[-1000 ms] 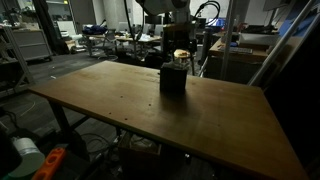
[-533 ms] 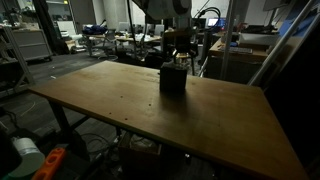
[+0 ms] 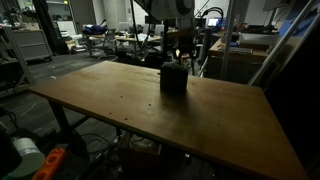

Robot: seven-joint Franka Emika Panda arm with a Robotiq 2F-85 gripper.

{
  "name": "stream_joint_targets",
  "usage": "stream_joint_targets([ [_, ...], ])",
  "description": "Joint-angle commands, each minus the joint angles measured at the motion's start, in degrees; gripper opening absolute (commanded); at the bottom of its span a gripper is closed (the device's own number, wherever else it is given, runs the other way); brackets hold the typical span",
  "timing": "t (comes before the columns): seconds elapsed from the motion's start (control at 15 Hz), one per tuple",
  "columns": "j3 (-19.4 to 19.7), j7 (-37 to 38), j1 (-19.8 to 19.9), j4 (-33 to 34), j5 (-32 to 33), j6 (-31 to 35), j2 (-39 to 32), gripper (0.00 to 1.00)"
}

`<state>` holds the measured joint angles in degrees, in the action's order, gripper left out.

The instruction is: Put the towel in the black holder

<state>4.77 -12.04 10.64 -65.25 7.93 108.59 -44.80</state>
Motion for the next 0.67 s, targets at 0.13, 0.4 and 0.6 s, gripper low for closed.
stream_joint_targets([
  [0.13, 0.1, 0.5, 0.2, 3.2, -0.8, -2.2, -1.5, 0.19],
  [0.4, -0.3, -0.3, 0.0, 2.0, -0.8, -1.8, 0.3, 0.01],
  [0.6, -0.5, -0.9, -0.5, 1.3, -0.4, -1.6, 1.6, 0.00],
])
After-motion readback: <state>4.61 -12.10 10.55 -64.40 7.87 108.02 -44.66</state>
